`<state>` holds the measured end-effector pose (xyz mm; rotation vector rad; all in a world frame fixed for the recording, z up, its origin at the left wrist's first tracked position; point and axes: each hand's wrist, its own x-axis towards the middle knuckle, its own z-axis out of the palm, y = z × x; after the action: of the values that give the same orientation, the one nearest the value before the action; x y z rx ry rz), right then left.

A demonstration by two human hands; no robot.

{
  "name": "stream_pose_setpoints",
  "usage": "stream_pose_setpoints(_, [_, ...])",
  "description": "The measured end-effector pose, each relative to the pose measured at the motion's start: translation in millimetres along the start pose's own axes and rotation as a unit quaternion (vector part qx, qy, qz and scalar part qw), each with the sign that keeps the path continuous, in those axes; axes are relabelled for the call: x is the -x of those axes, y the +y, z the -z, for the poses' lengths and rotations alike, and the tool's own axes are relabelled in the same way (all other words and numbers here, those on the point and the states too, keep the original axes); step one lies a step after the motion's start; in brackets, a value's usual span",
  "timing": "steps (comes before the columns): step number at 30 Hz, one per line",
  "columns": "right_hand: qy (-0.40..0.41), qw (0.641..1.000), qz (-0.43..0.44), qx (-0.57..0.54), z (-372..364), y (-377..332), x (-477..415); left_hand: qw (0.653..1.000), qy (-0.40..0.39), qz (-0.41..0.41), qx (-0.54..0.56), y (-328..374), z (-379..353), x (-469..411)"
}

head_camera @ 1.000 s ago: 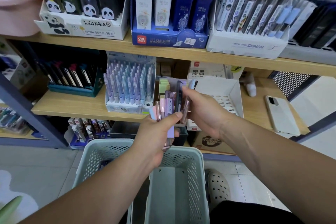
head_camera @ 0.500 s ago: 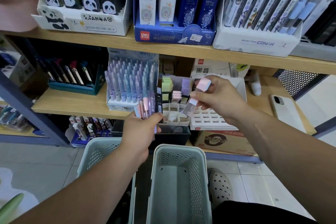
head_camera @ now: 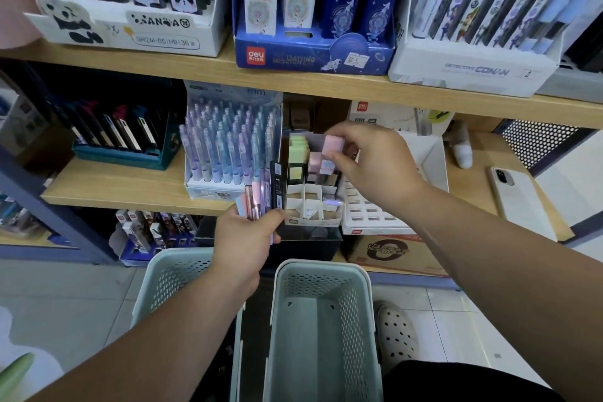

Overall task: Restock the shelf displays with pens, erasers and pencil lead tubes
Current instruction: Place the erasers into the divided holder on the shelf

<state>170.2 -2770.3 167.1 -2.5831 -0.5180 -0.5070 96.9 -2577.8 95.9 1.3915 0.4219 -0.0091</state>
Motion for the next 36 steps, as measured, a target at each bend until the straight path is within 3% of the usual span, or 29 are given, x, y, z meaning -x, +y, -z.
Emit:
stream_pose_setpoints(3, [0.009,0.999,0.011,0.036,-6,2,-9,1.0,-0.002,0.005,0.002,-1,0,-2])
stream_pose_setpoints(8, [0.015,1.0,0.028,0.0,-18,3,-9,1.0,0.006,0.005,-0.006,-4,0,-7])
stream_pose_setpoints(22, [0.059,0.987,0.109,0.098,-38,16,-11,1.0,0.0,0.01,-0.008,-4,1,-9])
stream_pose_setpoints(36, [0.051,0.988,0.068,0.126,-28,15,-2,0.995,-0.082,0.034,0.041,9,-2,8])
